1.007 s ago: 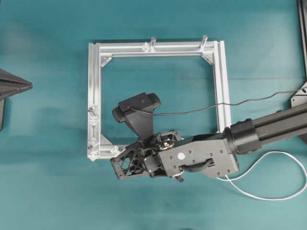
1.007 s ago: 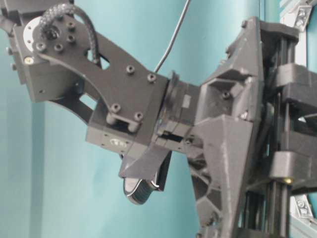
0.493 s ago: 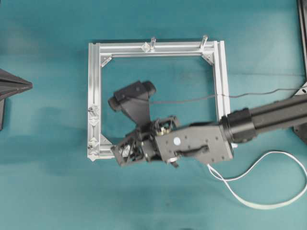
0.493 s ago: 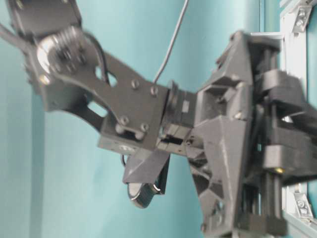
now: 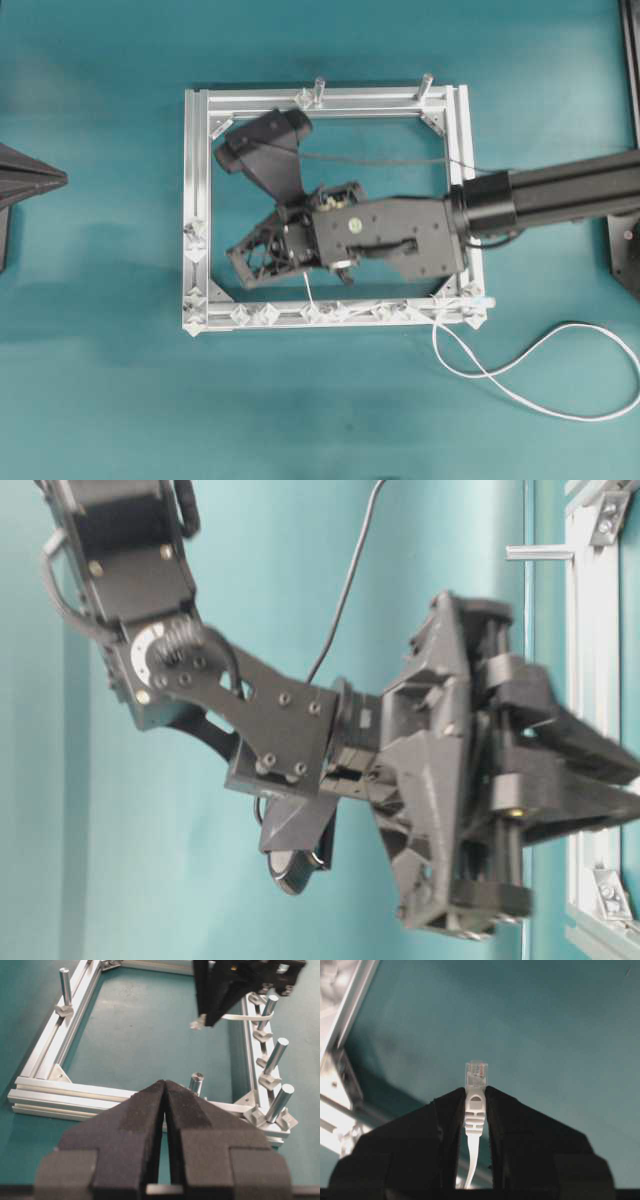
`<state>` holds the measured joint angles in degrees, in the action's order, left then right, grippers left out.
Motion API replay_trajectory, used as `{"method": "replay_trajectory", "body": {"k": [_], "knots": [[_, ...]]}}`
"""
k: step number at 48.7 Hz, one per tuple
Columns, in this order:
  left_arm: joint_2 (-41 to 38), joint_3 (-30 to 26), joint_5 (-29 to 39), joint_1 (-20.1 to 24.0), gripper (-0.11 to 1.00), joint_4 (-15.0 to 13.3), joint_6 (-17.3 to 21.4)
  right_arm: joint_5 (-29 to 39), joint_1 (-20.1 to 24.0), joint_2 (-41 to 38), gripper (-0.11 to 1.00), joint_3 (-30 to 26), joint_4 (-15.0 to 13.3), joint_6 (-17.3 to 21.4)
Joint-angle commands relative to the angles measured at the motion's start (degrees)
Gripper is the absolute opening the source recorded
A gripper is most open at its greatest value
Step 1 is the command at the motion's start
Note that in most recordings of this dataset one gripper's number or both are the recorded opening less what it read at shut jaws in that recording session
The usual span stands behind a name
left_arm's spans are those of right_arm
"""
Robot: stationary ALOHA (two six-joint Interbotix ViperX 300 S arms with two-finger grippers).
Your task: Move the cable alternately left and right between 8 closely spaced pins so it hooks onto each one.
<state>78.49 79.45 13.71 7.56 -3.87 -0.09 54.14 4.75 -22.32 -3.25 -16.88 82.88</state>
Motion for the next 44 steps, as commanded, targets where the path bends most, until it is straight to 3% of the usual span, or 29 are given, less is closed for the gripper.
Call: {"method": "replay_trajectory", "body": {"k": [1,18,44], "knots": [[-0.4,-0.6,-0.3,0.1,0.00,0.1,-0.1,-1.4,-1.1,1.9,0.16,-1.7,-0.4,-1.3],[-0.4,-0.6,-0.4,0.2,0.00,0.1,-0.1,-5.1,-2.8,-0.4,0.16,-5.7,-0.1,-2.2],[-0.4,-0.6,-0.3,0.2,0.00,0.2,-0.1,-5.5,2.6,-5.4,0.16,-12.5,1.5,0.4]]}}
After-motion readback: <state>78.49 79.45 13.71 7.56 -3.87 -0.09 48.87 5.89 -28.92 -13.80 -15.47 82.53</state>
